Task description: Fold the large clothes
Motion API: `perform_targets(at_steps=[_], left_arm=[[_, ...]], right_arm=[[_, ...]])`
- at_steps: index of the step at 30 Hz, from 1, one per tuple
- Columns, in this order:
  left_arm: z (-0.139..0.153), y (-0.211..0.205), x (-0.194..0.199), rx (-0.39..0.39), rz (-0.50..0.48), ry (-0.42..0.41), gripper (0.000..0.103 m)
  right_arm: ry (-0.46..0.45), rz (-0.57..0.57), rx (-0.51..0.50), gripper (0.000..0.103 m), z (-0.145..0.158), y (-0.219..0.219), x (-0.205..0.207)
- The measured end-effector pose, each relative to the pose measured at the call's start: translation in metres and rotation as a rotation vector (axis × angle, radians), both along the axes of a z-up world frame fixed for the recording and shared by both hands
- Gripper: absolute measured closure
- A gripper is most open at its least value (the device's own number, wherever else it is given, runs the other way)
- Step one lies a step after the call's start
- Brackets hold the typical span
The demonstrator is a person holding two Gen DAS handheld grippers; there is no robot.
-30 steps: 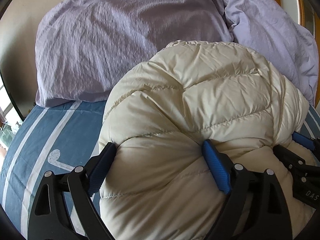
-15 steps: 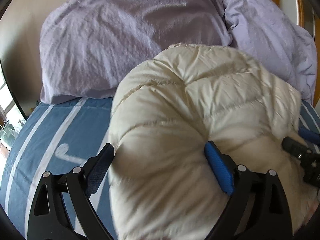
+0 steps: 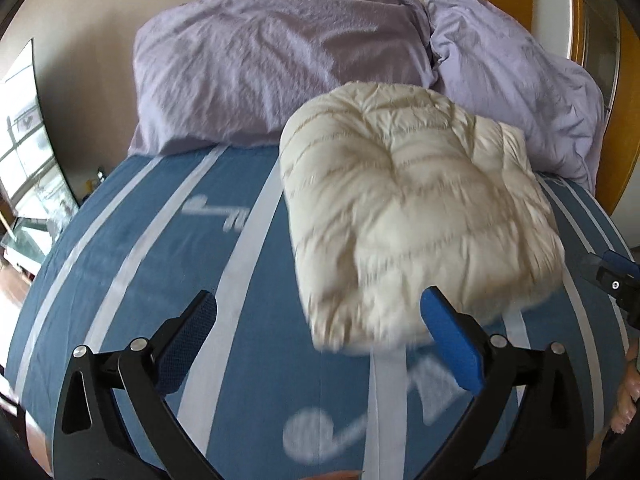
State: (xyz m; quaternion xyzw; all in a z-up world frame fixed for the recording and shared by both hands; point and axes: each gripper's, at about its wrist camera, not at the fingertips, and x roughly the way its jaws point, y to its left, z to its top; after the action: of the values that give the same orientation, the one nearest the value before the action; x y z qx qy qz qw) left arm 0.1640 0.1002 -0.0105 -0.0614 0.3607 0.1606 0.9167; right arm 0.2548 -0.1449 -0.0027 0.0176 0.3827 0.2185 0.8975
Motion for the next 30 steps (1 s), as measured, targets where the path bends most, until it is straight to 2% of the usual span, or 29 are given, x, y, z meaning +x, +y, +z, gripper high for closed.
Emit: perform_targets(at_steps=[4, 12, 25, 30], left_arm=[[0.002, -0.009, -0.026, -0.026, -0.002, -0.004, 0.001], [0.013, -0.025, -0.063, -0.084, -0.022, -0.015, 0.001], [0.03, -0.04, -0.091, -0.158, -0.07, 0.008, 0.001], [0.035, -0.046, -0.095, -0.157, -0.089, 0.0, 0.001]], right_arm=[[0.031, 0.019, -0.001, 0.002, 0.001, -0.003, -0.029], [0.036, 0.045, -0.041, 0.002, 0.009, -0.006, -0.074], [0.103, 0.063, -0.025, 0.002, 0.034, -0.02, -0.099], [0.126, 0.069, 0.0, 0.002, 0.038, -0.024, -0.1]])
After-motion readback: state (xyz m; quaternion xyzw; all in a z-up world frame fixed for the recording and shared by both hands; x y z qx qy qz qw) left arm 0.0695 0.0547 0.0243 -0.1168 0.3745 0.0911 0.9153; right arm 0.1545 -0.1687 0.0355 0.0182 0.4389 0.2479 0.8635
